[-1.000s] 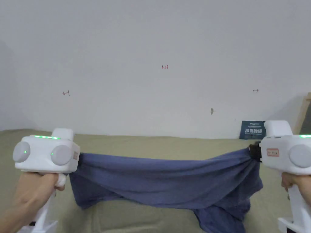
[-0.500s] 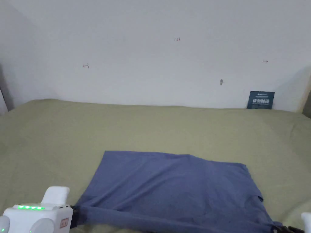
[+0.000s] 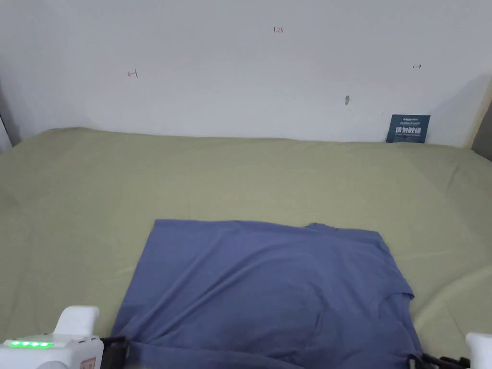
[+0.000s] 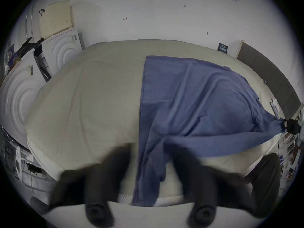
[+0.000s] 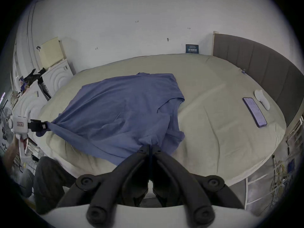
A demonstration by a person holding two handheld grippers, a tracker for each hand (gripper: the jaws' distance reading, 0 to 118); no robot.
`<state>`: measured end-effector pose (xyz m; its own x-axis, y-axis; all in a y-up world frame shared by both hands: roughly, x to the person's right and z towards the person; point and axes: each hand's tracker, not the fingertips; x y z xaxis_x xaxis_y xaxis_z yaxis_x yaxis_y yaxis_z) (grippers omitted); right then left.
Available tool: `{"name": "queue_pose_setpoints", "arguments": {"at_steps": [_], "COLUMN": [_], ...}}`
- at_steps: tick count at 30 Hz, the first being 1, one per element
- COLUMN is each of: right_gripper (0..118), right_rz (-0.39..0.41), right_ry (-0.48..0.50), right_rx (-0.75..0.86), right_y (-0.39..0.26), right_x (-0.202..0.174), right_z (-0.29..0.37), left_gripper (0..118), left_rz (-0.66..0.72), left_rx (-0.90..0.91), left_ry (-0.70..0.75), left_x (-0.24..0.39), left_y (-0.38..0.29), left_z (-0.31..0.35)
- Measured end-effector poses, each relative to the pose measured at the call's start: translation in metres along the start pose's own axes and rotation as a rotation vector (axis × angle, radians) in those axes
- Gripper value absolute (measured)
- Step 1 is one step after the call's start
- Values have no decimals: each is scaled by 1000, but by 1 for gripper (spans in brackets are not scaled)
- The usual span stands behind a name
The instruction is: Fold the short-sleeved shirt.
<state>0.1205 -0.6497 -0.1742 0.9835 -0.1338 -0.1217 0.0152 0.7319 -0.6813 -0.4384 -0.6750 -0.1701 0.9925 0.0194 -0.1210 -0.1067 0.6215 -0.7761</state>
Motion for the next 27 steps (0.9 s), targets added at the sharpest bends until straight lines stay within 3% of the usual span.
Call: {"name": "queue_pose_setpoints", "arguments": {"at_steps": [1, 2, 3, 6, 7, 8, 9, 10, 11, 14, 15, 16, 17, 18, 19, 24, 27], "right_gripper": [107, 114, 109, 109, 105, 80, 41, 0, 0, 0, 0, 0, 0, 0, 0, 0, 0], "right_rz": [3, 9, 1, 0, 0, 2, -1, -2, 2, -4, 0, 12, 20, 0, -8, -6, 3], "right_ry": [-14, -18, 0, -56, -65, -70, -78, -90, -113, -90, -100, -106, -108, -87, -83, -71, -63], "right_rx": [-21, -31, 25, 58, 71, 71, 82, 94, 101, 76, 85, 80, 73, 55, 46, 1, -26], "right_y": [1, 0, -6, 2, 2, 3, 3, 6, 5, 7, 5, 2, 0, -1, -2, -8, -12], "right_x": [0, 3, 6, 14, 17, 19, 22, 16, 17, 8, 4, -1, -4, 6, 7, 8, 10], "right_z": [-3, -4, 0, 15, 18, 22, 26, 24, 24, 34, 37, 38, 39, 33, 32, 21, 15], "left_gripper": [106, 113, 113, 111, 108, 91, 58, 9, 0, 0, 6, 25, 77, 108, 115, 114, 103], "left_rz": [3, 2, 1, 4, 3, 7, 10, 21, 48, 44, 55, 44, 34, 27, 13, 8, 4], "left_rx": [-3, 7, 21, 75, 98, 117, 128, 139, 153, 115, 109, 85, 59, 34, -7, -65, -83], "left_ry": [8, 20, 32, 60, 76, 86, 73, 70, 71, 50, 33, 22, 5, 4, 4, 21, 26], "left_x": [0, -1, -2, -6, -7, -8, -11, -13, -13, -18, -19, -19, -21, -21, -20, -13, -12], "left_y": [-2, -4, -4, -3, -2, -2, -1, -1, -3, -6, -10, -12, -15, -18, -21, -31, -31], "left_z": [-1, 6, 13, 38, 47, 55, 60, 62, 61, 61, 60, 59, 51, 46, 38, 6, -3]}}
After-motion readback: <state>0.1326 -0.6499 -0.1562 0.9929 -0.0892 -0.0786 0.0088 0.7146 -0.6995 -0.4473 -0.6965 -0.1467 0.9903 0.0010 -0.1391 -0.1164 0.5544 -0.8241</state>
